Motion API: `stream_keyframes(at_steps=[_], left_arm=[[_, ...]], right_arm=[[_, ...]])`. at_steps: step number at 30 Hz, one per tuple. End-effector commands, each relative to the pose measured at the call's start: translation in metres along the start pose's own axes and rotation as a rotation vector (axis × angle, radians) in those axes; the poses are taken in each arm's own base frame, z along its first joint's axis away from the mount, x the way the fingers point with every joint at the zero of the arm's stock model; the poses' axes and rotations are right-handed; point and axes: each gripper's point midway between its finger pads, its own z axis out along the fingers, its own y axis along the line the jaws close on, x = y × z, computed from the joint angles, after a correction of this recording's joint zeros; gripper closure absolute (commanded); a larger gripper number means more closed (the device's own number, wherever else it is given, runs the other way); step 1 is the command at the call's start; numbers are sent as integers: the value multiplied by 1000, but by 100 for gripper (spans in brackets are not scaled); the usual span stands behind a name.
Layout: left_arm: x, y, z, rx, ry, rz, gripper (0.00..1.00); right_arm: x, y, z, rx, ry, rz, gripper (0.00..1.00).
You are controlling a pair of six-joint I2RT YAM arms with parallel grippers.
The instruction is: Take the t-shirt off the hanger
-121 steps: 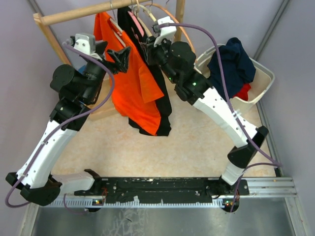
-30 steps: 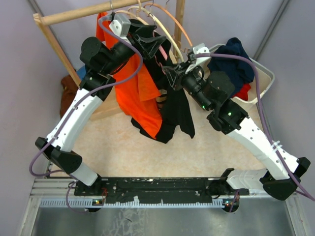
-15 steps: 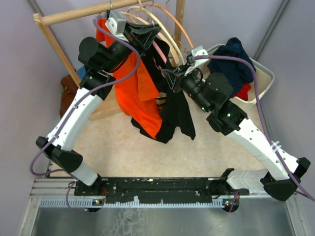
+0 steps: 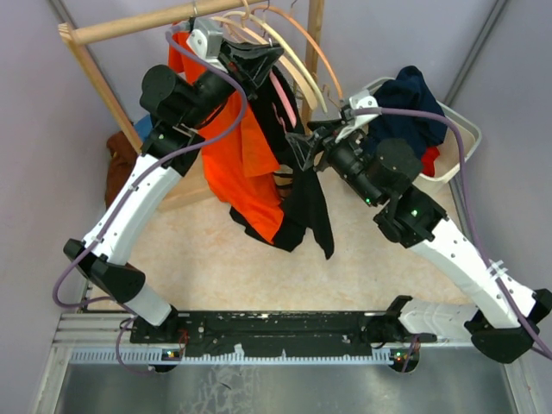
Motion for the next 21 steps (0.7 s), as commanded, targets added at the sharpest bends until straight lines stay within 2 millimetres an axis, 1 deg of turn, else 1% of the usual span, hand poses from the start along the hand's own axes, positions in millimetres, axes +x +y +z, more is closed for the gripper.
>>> stream_keyframes(at_steps=[1, 4, 10, 12, 14, 19, 21], left_arm=[[-39, 9, 0, -76, -97, 24, 100], [-40, 18, 0, -122, -91, 42, 100], [-49, 35, 4, -204, -95, 62, 100], [-49, 39, 8, -223, -91, 59, 100], [-53, 43, 10, -238, -92, 63, 100], [-53, 51, 16, -269, -91, 59, 100], [-52, 54, 16, -285, -92, 59, 100]], right_arm=[[-8, 2, -24, -16, -17, 23, 45], [10, 0, -36, -15, 38, 40, 44], [30, 2, -56, -32, 80, 81, 45], [42, 0, -60, -28, 118, 77, 47], [53, -2, -63, -18, 151, 73, 48], [75, -6, -72, 2, 194, 84, 51], [80, -8, -74, 9, 205, 88, 53]])
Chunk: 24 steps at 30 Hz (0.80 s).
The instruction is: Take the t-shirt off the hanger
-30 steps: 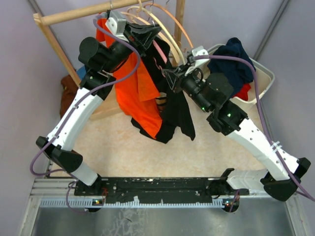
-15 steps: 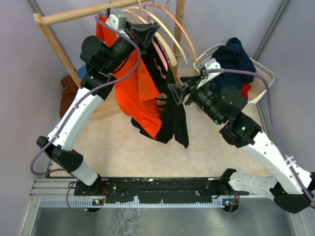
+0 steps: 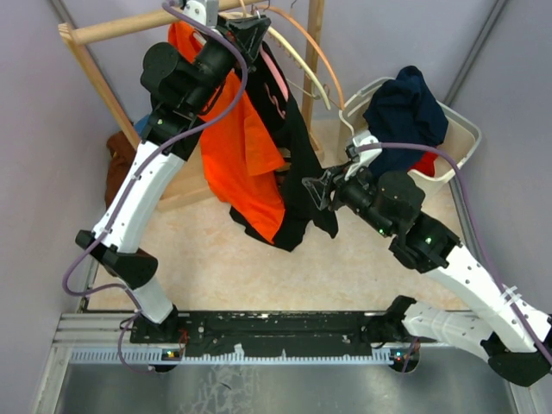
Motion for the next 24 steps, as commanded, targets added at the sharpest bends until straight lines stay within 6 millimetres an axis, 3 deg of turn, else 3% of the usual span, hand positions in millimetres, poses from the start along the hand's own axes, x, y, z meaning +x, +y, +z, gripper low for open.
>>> stream_keyframes(at_steps=[1, 10, 15, 19, 24], left_arm=[[-37, 7, 1, -52, -95, 23, 100], [-43, 13, -2, -85, -99, 60, 100], [-54, 13, -7, -89, -113, 63, 100], [-63, 13, -12, -99, -125, 58, 100], [-75, 9, -15, -85, -148, 49, 100]], right_arm=[[2, -1, -7, 9, -5, 29, 57], [10, -20, -20, 104, -4, 42, 99], [16, -43, -29, 234, 5, 52, 100], [23, -77, -41, 446, 12, 88, 100], [44, -105, -53, 625, 78, 58, 100]])
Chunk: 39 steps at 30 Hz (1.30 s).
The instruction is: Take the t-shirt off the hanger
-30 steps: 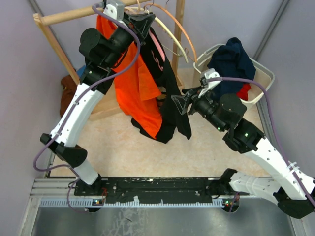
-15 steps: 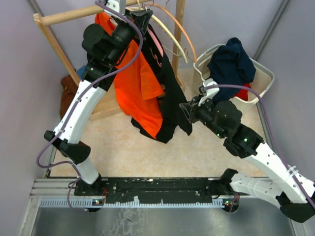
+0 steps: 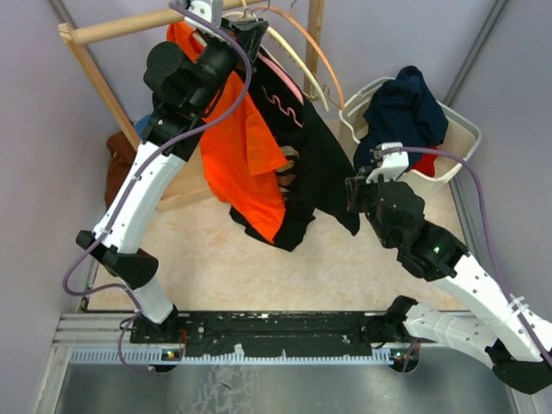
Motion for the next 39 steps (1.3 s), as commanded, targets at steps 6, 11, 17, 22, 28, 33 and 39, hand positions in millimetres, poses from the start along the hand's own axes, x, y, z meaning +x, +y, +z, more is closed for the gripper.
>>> stream_keyframes(at_steps=[6, 11, 17, 22, 28, 33, 39], left_arm=[[-96, 3, -24, -26, -204, 14, 100], [-110, 10, -33, -51, -225, 13, 100], [-119, 17, -38, -73, -246, 8, 100], [-118, 15, -37, -62, -250, -18, 100], [-125, 20, -40, -88, -268, -31, 100], [-135, 24, -44, -113, -300, -47, 100], [-131, 11, -43, -41, -285, -67, 100]], right_arm=[[26, -50, 0, 271, 21, -13, 100], [40, -69, -1, 333, 54, -1, 100], [51, -86, -9, 367, 68, 10, 100], [60, -78, -3, 326, 97, 13, 100], [73, -74, 3, 303, 121, 13, 100], [89, -70, 5, 280, 157, 25, 100], [86, -53, 9, 182, 145, 30, 86]])
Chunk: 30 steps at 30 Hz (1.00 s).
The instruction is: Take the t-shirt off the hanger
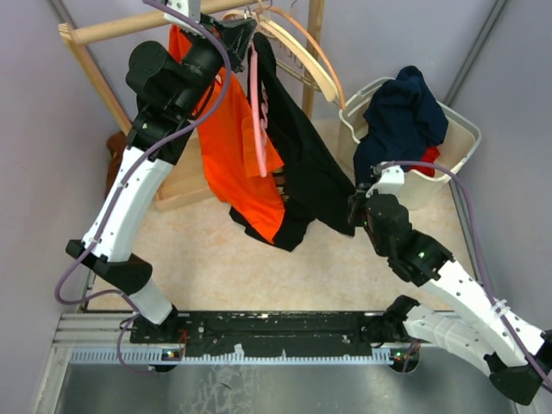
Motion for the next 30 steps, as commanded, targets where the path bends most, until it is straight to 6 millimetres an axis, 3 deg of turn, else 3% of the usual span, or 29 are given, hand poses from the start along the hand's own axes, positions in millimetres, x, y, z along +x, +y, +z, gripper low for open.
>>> stream_keyframes(at_steps=[1, 4, 8, 15, 20, 24, 30], left_arm=[[-107, -10, -28, 36, -280, 20, 100], [-102, -22, -35, 101, -249, 11, 100], [-94, -29, -50, 131, -204, -17, 100], [-79, -36, -77, 163, -135, -33, 100], [-77, -51, -100, 236, -95, -41, 100], [-77, -52, -115, 237, -83, -37, 100], [-71, -57, -125, 266, -64, -53, 100]], right_arm=[[4, 4, -2, -51, 21, -44, 72], [-13, 29, -6, -189, -28, -47, 56], [-44, 61, -11, -328, -104, -75, 53], [-146, 133, -23, -558, -304, -163, 41], [-201, 183, -26, -702, -404, -182, 37], [-225, 220, -31, -842, -440, -158, 35], [-246, 255, -43, -990, -461, -118, 35]])
